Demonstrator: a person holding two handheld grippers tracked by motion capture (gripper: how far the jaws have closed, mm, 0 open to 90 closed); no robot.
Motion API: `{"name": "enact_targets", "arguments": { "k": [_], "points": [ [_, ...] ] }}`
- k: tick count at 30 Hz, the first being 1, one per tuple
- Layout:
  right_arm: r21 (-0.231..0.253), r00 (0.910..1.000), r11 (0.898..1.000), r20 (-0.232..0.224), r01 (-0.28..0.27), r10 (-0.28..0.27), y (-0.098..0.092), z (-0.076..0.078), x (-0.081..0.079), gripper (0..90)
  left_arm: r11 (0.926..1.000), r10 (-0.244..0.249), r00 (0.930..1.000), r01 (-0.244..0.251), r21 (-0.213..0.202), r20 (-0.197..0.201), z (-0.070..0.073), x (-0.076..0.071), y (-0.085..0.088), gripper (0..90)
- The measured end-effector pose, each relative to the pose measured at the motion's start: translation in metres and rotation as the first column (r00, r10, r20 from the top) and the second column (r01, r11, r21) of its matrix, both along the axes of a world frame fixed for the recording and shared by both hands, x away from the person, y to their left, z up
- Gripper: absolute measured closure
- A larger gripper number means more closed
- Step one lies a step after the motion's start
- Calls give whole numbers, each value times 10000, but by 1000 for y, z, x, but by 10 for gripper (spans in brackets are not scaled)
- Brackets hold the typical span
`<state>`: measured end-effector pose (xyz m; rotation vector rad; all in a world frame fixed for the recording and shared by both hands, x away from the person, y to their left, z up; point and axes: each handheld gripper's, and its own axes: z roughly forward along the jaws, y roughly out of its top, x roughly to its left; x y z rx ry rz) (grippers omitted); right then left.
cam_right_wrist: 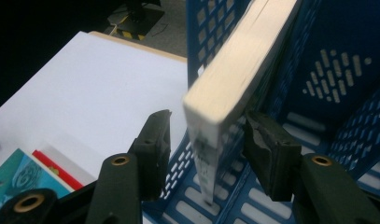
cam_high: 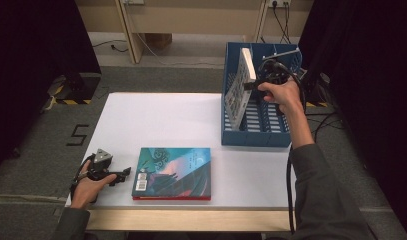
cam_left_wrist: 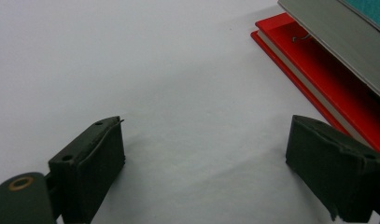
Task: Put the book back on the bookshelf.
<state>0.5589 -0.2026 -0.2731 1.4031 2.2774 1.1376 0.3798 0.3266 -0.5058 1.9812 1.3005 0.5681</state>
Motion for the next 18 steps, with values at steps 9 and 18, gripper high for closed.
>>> {"name": "enact_targets", "arguments": {
  "k": [9,18],
  "points": [
    [-112,9998,9998,-109,-176,175,-1,-29,-4,615,10000,18,10000,-18,-18,11,0,0,0,106],
    [-13,9998,9998,4,-221,221,8,-40,0,646,10000,24,10000,-24,-7,17,0,0,0,106]
  ]
}}
